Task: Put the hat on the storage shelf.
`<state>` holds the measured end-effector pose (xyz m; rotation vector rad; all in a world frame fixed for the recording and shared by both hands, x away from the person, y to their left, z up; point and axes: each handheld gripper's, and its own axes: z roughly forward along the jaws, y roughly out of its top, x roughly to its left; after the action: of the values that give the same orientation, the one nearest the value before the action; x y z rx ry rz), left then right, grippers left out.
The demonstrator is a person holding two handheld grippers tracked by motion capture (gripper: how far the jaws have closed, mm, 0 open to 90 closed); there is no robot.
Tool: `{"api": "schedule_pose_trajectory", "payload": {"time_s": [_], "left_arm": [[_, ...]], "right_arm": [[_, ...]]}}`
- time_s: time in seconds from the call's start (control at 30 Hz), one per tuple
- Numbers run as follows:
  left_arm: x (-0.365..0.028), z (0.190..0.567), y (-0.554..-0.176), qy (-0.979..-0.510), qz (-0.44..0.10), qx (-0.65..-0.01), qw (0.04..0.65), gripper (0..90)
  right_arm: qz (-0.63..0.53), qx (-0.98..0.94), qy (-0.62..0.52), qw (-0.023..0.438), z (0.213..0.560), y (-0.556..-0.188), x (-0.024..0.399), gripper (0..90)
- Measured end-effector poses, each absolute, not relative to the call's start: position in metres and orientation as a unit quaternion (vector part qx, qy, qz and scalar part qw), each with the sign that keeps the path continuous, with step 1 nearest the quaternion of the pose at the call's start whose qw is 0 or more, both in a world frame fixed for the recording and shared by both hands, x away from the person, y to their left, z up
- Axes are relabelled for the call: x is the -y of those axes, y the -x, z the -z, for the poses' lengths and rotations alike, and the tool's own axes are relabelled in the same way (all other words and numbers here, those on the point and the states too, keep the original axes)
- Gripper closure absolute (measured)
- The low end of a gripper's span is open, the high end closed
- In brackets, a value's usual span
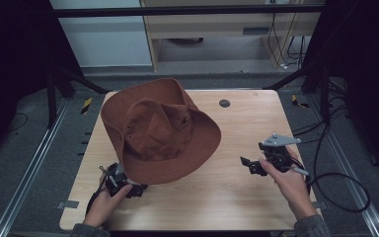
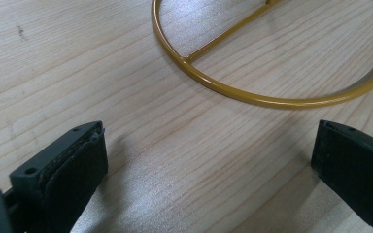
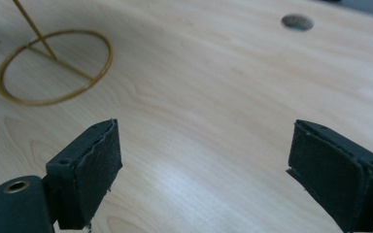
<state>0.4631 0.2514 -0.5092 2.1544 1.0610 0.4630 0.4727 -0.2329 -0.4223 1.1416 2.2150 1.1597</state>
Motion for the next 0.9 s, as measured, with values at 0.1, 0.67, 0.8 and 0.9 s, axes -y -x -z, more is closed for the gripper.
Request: {"api": "schedule_pose_trajectory", "payload": {"time_s": [0.1, 0.67, 0.8, 0.9], "left_arm": [[-0.251, 0.509, -0.463, -0.828, -0.178, -0.408, 0.341, 0.0], [-0.251, 0.509, -0.463, -0.828, -0.178, -0.408, 0.341, 0.0], [-0.251, 0.509, -0.463, -0.828, -0.179, -0.407, 0.34, 0.0], [-0.251, 0.509, -0.464, -0.829, -0.179, -0.407, 0.34, 0.0]], "right_arm": [[-0.413, -0.791, -0.414, 0.182, 0.441, -0.472, 0.231, 12.2], [-0.386, -0.775, -0.47, 0.172, 0.5, -0.486, 0.235, 12.4], [-0.384, -0.771, -0.478, 0.174, 0.503, -0.487, 0.235, 12.0], [-0.38, -0.771, -0.481, 0.172, 0.506, -0.488, 0.234, 11.1]]}}
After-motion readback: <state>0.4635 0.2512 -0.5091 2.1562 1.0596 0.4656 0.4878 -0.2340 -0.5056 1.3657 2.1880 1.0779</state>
